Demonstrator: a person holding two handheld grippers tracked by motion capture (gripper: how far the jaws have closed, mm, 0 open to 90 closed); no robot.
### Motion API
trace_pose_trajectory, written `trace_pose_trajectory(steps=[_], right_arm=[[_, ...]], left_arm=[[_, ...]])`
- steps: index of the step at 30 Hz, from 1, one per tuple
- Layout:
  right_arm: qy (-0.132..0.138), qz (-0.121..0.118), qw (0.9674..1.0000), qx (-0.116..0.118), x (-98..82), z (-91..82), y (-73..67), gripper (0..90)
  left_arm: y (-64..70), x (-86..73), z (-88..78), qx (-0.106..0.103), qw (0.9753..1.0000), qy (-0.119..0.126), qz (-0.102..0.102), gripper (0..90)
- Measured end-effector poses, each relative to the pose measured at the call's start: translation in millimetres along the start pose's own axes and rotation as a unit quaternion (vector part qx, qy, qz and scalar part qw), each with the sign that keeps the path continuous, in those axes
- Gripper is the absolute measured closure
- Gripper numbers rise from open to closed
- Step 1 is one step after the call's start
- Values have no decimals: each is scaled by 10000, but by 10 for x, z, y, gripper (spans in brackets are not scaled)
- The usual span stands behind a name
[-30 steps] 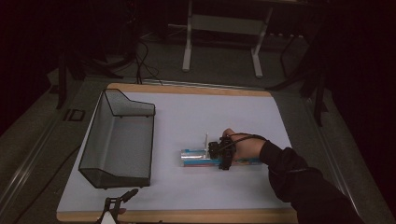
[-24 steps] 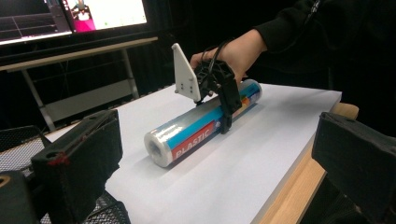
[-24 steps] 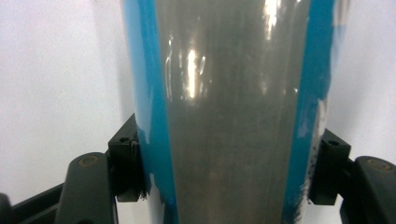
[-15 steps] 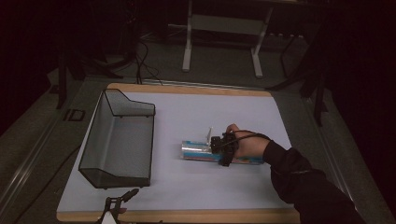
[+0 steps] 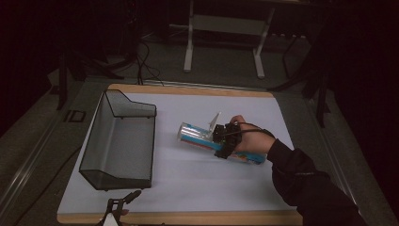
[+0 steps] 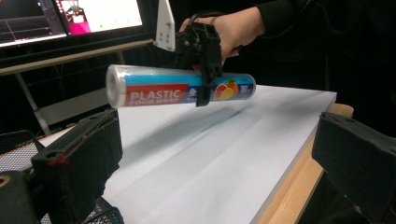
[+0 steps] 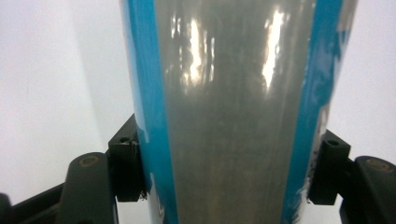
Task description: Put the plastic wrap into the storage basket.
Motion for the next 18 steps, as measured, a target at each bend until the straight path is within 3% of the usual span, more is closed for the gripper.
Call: trace_pose_trajectory(steps=[4, 14, 15, 18], right_arm=[[234, 266, 9991, 237, 77, -48, -10, 316], [815, 529, 9948, 304, 394, -214, -65, 316], [922, 559, 9939, 249, 434, -228, -65, 316], [1209, 690, 9893, 430, 561, -278, -80, 316]], left_arm=[[7, 7, -2, -25, 10000, 17, -5, 26], [18, 12, 19, -101, 9999, 28, -19, 25], [18, 14, 22, -107, 9999, 34, -25, 26], [19, 16, 28, -123, 9999, 36, -36, 25]])
Point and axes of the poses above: each handheld gripper's, and its own axes: z roughly forward along the jaws, x roughly out of its top, y roughly to its right, the point moved 8 cm from there along z, roughly forward along the jaws, and after that the axes turned 10 degrees about x, right-handed, at the moved point
